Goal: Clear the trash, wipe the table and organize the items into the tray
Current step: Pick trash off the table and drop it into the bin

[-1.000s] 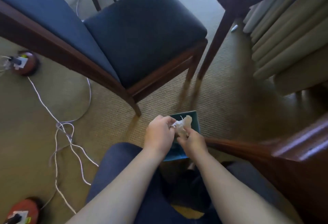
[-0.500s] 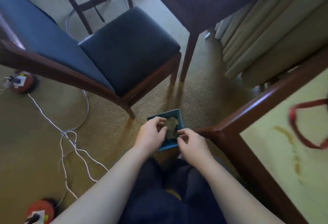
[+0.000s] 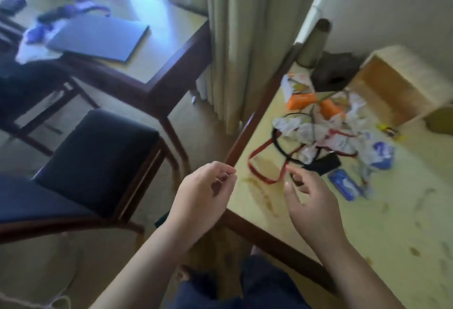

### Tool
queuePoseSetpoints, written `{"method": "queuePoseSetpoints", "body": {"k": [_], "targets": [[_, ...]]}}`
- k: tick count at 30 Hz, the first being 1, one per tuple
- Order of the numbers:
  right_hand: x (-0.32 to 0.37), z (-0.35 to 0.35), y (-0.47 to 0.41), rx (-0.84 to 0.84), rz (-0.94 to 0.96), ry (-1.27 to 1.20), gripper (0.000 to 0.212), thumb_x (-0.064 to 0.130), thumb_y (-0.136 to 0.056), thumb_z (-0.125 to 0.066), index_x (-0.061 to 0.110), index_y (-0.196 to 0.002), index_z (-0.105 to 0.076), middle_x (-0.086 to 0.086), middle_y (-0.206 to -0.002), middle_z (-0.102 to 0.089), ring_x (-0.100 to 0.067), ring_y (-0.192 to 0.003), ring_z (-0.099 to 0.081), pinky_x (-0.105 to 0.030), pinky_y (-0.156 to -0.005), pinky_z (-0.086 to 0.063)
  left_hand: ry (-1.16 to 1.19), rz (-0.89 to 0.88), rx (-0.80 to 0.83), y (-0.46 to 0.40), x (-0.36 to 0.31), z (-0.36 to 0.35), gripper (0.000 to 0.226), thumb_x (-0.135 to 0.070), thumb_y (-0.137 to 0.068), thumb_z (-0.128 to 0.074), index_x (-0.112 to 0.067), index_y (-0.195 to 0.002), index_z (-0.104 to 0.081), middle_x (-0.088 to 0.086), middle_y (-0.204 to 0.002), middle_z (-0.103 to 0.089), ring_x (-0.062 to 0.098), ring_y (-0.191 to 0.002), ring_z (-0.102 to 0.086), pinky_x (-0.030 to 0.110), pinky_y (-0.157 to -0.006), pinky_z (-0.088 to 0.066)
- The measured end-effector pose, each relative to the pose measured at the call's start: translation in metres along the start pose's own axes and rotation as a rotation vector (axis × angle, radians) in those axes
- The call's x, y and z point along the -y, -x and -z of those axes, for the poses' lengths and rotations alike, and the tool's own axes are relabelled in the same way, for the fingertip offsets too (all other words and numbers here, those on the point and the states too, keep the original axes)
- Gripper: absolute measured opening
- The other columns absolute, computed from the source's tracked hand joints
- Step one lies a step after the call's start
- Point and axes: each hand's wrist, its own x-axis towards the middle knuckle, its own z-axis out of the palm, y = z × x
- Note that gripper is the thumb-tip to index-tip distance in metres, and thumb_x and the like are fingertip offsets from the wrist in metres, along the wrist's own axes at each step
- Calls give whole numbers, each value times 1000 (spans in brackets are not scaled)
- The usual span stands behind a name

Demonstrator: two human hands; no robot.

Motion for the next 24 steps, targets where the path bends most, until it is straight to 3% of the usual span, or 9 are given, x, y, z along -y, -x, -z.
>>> {"method": "queuePoseSetpoints", "body": {"k": [3,6,9,12,17,21,24], "targets": [[-38,45,-13,-3,-92,-9,32,29,-101,-60,36,-132,-63,36,-114,-52,0,-112,-55,-28,-94,-47,-35,-39,-8,-30,-32,-40,11,-31,-97,-70,-31,-107,-74,-22,-93,-70,0,-86,-67,28,-76,-59],[-81,73,-28,-23,-108,2,34,29,-100,-61,36,-133,-64,28,-118,-58,-4,-113,-59,-30,-95,-50,-59,-43,22,-54,-59,-79,8,-33,-98,-69,-36,-105,-72,-25,-92,-69,-3,-90,-64,27,-78,-58],[-119,83,-43,-12,-134,17,34,26,-100,-63,33,-132,-66,16,-122,-63,1,-107,-57,-14,-88,-43,-47,-19,51,-77,-78,-110,7,-35,-97,-68,-38,-103,-71,-23,-89,-70,-2,-84,-67,31,-76,-60],[-141,83,-57,52,-153,82,34,28,-100,-63,32,-134,-65,17,-119,-61,1,-105,-53,-5,-83,-35,-43,14,60,-92,-86,-127,6,-35,-96,-70,-40,-100,-71,-23,-84,-68,0,-79,-68,36,-71,-63],[-160,68,-83,153,-157,149,37,28,-99,-58,33,-135,-62,11,-122,-61,-14,-114,-56,-34,-93,-50,-122,17,130,-105,-82,-136,9,-37,-97,-69,-41,-105,-70,-22,-91,-67,0,-85,-66,34,-74,-62],[-167,49,-106,210,-159,230,39,29,-101,-55,37,-139,-59,8,-124,-57,-15,-113,-53,-31,-95,-48,-151,10,160,-129,-73,-143,9,-38,-97,-68,-41,-106,-70,-23,-92,-67,-1,-89,-64,33,-78,-60],[-165,32,-124,338,-133,379,50,35,-101,-53,41,-151,-45,2,-131,-50,-19,-119,-46,-32,-97,-48,-228,-28,170,-159,-63,-155,16,-37,-99,-66,-37,-114,-69,-25,-97,-65,3,-100,-61,30,-86,-55]]}}
